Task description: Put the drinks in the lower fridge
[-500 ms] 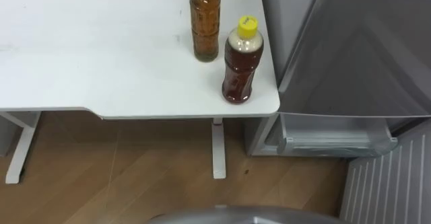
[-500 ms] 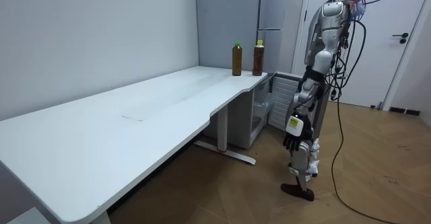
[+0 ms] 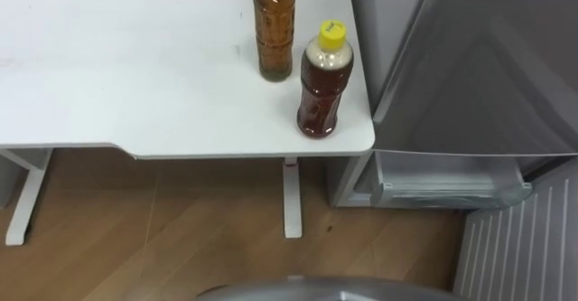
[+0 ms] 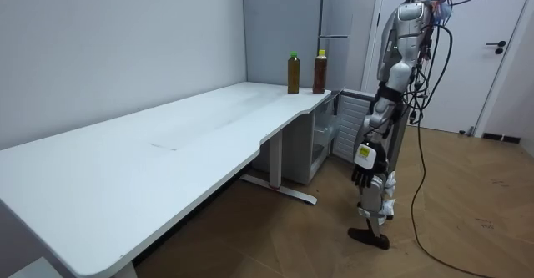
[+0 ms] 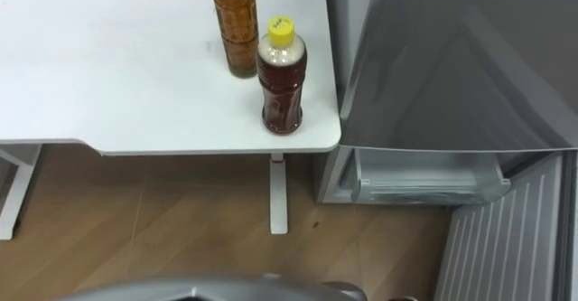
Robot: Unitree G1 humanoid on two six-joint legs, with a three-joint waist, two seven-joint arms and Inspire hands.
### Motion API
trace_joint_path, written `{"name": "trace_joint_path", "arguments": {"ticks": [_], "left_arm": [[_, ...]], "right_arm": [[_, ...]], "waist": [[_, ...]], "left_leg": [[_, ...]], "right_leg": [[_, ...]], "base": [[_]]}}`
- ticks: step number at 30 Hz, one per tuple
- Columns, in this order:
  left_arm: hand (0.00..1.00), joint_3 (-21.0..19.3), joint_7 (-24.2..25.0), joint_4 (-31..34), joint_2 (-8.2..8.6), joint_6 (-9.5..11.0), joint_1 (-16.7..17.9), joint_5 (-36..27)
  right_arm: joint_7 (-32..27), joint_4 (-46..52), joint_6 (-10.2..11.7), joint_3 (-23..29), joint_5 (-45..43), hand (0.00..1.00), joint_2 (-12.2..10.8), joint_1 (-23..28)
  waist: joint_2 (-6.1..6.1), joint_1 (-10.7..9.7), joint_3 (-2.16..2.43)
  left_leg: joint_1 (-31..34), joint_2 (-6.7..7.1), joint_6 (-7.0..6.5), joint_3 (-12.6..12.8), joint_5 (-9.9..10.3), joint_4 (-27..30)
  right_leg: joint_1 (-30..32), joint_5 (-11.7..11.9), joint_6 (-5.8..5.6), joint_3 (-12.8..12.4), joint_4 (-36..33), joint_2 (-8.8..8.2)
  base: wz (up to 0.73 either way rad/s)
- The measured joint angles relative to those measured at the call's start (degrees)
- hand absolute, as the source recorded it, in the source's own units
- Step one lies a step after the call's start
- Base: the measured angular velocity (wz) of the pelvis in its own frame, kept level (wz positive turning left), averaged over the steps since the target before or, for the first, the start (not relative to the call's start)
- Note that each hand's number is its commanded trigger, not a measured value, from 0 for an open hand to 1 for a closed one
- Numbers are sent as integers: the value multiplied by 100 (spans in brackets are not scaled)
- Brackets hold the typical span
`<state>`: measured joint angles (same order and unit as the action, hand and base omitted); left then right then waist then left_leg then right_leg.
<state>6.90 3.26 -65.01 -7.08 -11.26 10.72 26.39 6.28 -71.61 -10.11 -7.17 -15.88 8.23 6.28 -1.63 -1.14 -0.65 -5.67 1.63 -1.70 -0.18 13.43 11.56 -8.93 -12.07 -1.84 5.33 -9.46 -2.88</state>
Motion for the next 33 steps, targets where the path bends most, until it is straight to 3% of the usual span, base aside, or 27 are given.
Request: {"name": "trace_joint_path", "arguments": {"ticks": [5,7,10,13,19,21,24,27,29,33], "left_arm": [[0,-72,-8,-171,8,0,-25,-465],[0,-148,-19,-194,7,-10,-15,-746],[0,-236,-39,-207,-1,-19,32,-1337],[0,-571,-149,-200,-8,-41,61,-2087],[0,-1076,-955,-202,-9,-37,293,-3854],[0,-1468,-1274,-153,-3,-11,299,-4715],[0,-2054,-1700,128,-3,221,218,-6150],[0,-2263,-2134,524,0,474,153,-7271],[0,-2414,-2357,573,2,626,4,-7571],[0,-2569,-3083,1120,3,913,12,-7776]], "right_arm": [[-29,-160,1,0,203,0,0,-64],[-39,-240,-21,0,216,0,-4,-78],[-79,-266,-128,2,392,0,1,-69],[-157,-264,-131,94,548,0,2,-61],[-262,-331,-194,219,671,0,38,-61],[-285,-396,-192,221,827,0,37,-39],[-367,-395,-182,234,910,0,37,11],[-483,-368,-146,234,878,0,35,17],[-531,-331,-109,332,848,0,40,92],[-676,-169,30,475,738,0,42,225]], "waist": [[15,6,9],[47,0,33],[54,4,15],[94,1,20],[171,13,18],[179,38,20],[192,148,17],[212,207,23],[225,310,26],[253,304,45]], "left_leg": [[10,0,-1,-2,-1,25],[6,1,-1,-9,-1,28],[9,0,-1,-23,9,66],[11,0,0,-48,23,56],[-1,1,0,-52,23,70],[-2,2,0,-57,22,80],[-60,2,-1,-58,20,110],[-120,2,-1,-56,21,44],[-125,-3,-1,-49,21,40],[-114,-1,0,-72,20,21]], "right_leg": [[59,-1,-1,-2,-13,2],[29,-1,-1,14,-20,1],[-7,-1,-1,95,-26,-6],[-17,-1,-2,129,-23,-7],[-10,-5,-1,129,-22,-10],[-23,-6,-1,140,-21,-10],[-65,-5,-1,140,-34,-13],[-106,-6,-2,140,-35,-14],[-103,-6,-1,133,-37,-11],[-93,-6,-1,185,-38,-11]], "base": [[0],[2],[6],[0],[0],[0],[0],[-1],[-2],[2]]}}
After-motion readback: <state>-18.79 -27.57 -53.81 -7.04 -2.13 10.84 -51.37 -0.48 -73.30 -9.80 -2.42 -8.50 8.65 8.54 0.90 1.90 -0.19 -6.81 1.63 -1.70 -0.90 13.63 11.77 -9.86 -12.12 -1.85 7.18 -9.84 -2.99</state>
